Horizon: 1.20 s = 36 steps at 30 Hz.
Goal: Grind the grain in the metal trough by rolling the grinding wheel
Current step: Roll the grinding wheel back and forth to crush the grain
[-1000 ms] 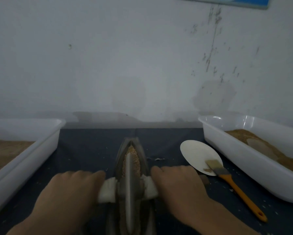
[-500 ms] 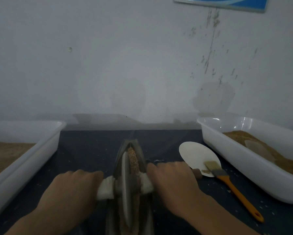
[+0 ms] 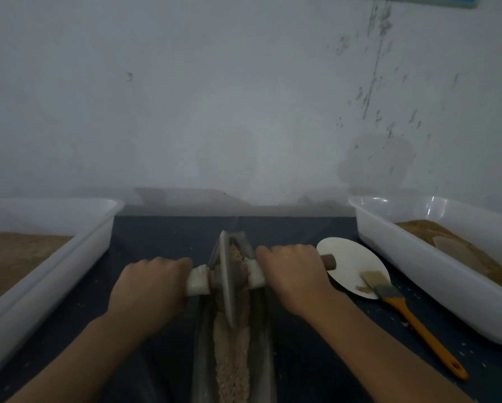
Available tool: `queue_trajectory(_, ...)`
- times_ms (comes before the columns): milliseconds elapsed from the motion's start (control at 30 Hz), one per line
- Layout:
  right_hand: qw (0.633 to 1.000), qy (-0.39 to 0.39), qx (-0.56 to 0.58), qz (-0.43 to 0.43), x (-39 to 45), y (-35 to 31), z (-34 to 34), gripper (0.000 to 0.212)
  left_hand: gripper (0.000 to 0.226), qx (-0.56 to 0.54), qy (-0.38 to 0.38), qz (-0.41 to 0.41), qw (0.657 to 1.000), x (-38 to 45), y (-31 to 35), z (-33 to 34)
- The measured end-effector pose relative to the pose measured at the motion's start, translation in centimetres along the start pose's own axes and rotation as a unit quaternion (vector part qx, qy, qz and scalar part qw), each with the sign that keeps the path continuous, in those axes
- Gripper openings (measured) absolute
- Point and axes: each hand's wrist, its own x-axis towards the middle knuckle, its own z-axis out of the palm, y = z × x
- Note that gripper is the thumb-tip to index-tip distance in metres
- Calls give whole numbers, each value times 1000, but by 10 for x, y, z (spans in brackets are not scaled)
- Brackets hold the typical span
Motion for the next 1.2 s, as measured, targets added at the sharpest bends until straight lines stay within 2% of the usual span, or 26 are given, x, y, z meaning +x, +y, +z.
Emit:
queue_trajectory(100,999,-22,39,-9,-2,-2,-6,23,24,-10,-41,-3,999,-8,0,-4)
queue_trajectory(200,995,-72,63,-10,-28,-6,-13,20,27,-6,-46,18,999,-25,5,-24)
queue_trajectory(300,993,-86,86,12,-52,-9,-25,19,51,-36,-8,78,996,-38,14,-50)
queue_trajectory(367,989,-107,97,23,-57,-12,-26,17,53,-41,-14,92,995,-43,17,-54)
queue_trajectory(433,995,-68,68,9,-55,-10,-25,30,54,-62,7,98,993,-45,13,-49)
queue_trajectory(500,998,-38,56,5,-47,-10,-21,40,55,-35,6,87,996,-36,9,-39)
queue_trajectory(600,998,-39,50,-4,-25,-4,-4,33,46,-5,-32,67,997,-17,7,-21)
queue_trajectory(633,998,-39,41,4,-18,-1,1,33,40,2,-5,50,999,-10,4,-12)
queue_trajectory(733,998,-42,35,22,-4,5,9,43,28,17,1,12,1000,2,2,-7)
queue_trajectory(867,998,-42,52,22,-17,3,8,28,28,35,-41,17,998,-6,7,-15)
queue_trajectory(967,998,19,51,-7,-40,-8,-12,33,31,26,-69,15,997,-31,8,-26)
queue_trajectory(1067,993,102,24,-45,-55,-16,-30,24,25,-15,-110,0,994,-53,9,-37)
queue_trajectory(1133,992,114,12,-56,-57,-17,-36,21,21,-14,-127,-5,992,-59,10,-42)
queue_trajectory(1200,994,93,22,-54,-56,-15,-30,29,21,0,-102,-6,995,-58,10,-40)
